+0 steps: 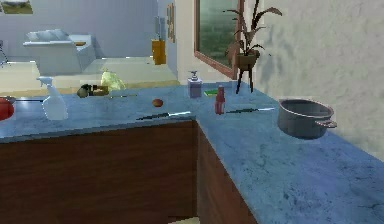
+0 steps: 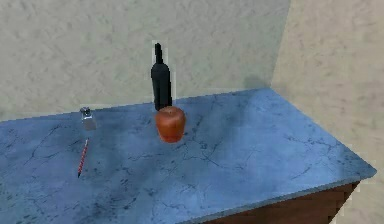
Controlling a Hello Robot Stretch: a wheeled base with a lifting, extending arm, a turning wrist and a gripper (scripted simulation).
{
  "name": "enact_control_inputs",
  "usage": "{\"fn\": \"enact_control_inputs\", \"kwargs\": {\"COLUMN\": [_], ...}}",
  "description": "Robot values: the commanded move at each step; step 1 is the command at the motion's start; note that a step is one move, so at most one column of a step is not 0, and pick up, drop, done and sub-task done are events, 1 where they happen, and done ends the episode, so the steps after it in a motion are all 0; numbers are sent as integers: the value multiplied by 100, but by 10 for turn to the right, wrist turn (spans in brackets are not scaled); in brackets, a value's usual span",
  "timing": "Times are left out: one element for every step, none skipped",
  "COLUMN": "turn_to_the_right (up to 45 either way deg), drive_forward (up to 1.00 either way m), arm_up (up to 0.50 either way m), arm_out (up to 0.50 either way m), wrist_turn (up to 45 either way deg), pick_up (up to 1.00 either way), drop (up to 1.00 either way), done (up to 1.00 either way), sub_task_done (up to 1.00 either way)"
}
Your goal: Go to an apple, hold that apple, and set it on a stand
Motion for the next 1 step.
{"fn": "enact_control_inputs", "kwargs": {"turn_to_the_right": [0], "drive_forward": [0], "arm_up": [50], "arm_out": [0], "wrist_turn": [0], "pick_up": [0], "drop": [0], "done": [0], "sub_task_done": [0]}}
